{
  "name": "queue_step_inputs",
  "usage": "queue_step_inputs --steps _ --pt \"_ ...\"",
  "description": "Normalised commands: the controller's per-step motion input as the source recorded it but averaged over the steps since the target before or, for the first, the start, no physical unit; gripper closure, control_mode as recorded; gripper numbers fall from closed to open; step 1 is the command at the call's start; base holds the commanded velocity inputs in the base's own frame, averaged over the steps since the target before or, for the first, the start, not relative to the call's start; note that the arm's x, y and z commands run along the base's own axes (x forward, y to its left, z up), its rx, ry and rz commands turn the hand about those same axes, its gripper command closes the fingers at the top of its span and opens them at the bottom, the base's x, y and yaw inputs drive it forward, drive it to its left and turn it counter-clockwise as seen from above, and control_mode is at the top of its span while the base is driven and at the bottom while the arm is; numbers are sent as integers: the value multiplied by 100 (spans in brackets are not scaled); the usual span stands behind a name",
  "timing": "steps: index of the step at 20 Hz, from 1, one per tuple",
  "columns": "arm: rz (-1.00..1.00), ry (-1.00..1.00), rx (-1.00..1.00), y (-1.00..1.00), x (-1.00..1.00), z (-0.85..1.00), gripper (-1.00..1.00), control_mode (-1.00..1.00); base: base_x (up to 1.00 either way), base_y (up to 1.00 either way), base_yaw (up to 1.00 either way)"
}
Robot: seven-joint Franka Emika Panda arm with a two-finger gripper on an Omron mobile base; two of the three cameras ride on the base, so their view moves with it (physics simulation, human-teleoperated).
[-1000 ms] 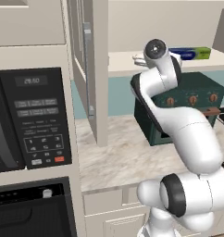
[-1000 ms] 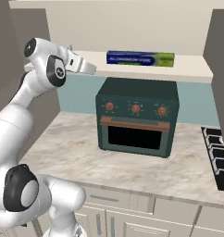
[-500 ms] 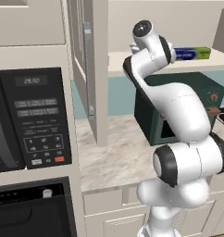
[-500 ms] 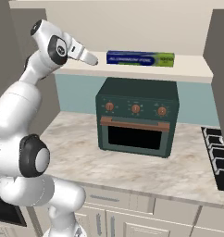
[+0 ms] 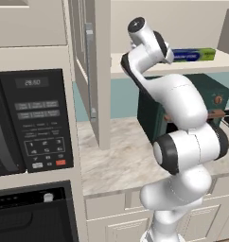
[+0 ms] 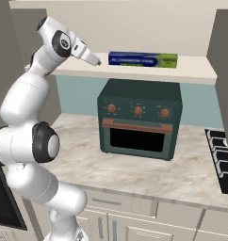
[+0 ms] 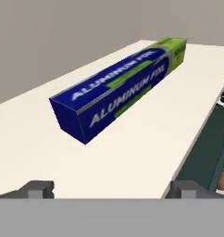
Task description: Retrieve the tupperware and aluminum foil from the cabinet and place them on the dining counter near the plate with squash and garlic to prepare for storing leftovers.
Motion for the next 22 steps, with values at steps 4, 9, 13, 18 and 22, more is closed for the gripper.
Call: queue_step_inputs --steps 4,9,13,18,22 --pt "-11 -8 0 0 21 -32 -100 -100 0 0 0" --pt "-8 -1 0 -13 25 -6 -100 -100 0 0 0" --pt "-8 0 0 -23 25 0 -100 -100 0 0 0" --pt "-7 0 0 -11 34 0 -100 -100 0 0 0" --pt "-8 0 0 -2 35 0 -100 -100 0 0 0"
